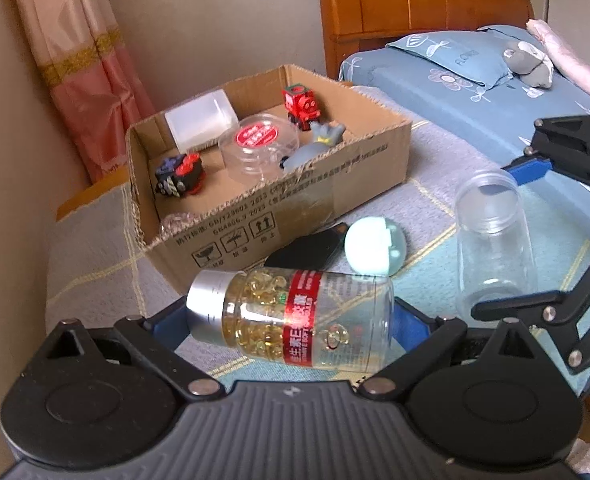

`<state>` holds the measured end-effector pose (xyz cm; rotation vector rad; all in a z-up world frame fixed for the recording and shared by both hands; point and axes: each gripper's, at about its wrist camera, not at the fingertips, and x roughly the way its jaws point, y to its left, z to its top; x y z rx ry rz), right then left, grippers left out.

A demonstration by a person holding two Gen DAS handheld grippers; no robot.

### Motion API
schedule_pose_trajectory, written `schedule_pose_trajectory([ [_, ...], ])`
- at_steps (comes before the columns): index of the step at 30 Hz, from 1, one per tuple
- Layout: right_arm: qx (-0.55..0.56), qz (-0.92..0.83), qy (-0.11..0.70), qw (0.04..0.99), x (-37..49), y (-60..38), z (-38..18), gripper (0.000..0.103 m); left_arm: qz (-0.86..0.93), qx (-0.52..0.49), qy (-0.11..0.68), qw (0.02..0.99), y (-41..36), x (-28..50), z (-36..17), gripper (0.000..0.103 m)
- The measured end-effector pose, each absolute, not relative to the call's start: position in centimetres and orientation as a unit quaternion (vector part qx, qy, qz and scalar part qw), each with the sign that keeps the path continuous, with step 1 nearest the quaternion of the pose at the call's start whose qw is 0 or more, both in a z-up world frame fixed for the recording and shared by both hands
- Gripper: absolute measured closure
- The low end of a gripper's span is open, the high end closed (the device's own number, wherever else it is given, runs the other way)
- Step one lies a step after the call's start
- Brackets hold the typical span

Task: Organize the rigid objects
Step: 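Close the right gripper on the clear empty jar while the left gripper holds the capsule bottle, then carry the capsule bottle and jar into the box and open both grippers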

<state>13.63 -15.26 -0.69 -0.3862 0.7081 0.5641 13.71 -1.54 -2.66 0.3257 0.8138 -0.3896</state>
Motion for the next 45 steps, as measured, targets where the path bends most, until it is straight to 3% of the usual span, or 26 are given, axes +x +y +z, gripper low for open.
schedule_pose_trajectory([
  [17, -0.184, 0.266, 0.298, 0.898, 15.1, -16.5, 4.7, 0.009, -0.168, 0.170, 0.339, 0.910, -1.9, 18.5, 2.6, 0.004],
  [28, -0.168, 0.253, 0.294, 0.906, 18.9, -16.9, 5.6, 0.009, -0.118, 0.152, 0.350, 0.917, -1.7, 24.7, 0.1, 0.002],
  [45, -0.148, 0.237, 0.308, 0.909, 26.1, -16.2, 6.2, 0.009, -0.090, 0.117, 0.369, 0.918, 0.8, 19.4, 0.3, 0.002],
])
